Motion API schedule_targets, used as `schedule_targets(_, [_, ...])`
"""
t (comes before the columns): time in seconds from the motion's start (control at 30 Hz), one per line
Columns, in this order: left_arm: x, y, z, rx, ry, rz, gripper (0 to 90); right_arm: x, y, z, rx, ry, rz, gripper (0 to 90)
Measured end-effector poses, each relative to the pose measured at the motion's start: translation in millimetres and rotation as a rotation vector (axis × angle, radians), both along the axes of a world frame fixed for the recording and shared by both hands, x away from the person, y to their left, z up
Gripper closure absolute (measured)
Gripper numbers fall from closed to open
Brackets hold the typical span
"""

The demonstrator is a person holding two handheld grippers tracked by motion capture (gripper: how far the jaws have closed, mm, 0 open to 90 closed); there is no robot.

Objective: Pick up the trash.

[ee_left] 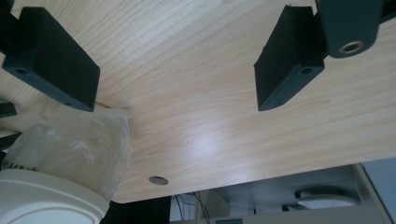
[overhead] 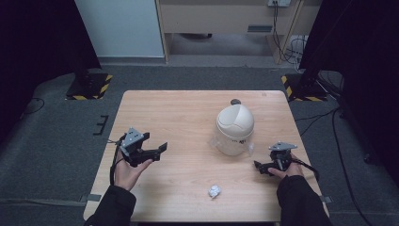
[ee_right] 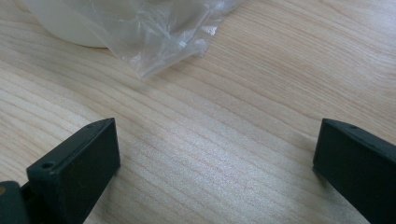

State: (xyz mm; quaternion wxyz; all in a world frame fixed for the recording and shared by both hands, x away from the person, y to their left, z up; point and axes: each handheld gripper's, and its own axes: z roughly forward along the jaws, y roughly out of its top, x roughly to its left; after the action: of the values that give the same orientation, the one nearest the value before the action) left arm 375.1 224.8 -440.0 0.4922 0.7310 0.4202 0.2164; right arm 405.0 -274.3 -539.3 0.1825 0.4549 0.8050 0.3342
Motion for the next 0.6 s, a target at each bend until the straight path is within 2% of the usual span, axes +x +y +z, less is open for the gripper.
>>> schedule_targets(0.23, [9.6,-9.6,9.7,-0.009,-0.007,-0.015,14.4,0.0,0.0,0.0,0.0,0.0,0.0,0.7])
schedule_targets(0.33, [14.2,-15.4,17.3,-0.018,-0.015,-0.024,14.7,0.0,0.0,0.0,0.0,0.0,0.0,0.7])
schedule_targets(0.43, [17.3,-20.1,23.5,-0.007,-0.029,-0.038,15.1,0.0,0.0,0.0,0.0,0.0,0.0,0.7])
schedule_targets(0.53, [20.1,-25.7,28.2,-0.025,-0.041,-0.051,15.2,0.0,0.0,0.0,0.0,0.0,0.0,0.7])
schedule_targets(0.6, [21.0,-28.5,29.8,-0.023,-0.045,-0.057,15.2,0.0,0.0,0.0,0.0,0.0,0.0,0.7])
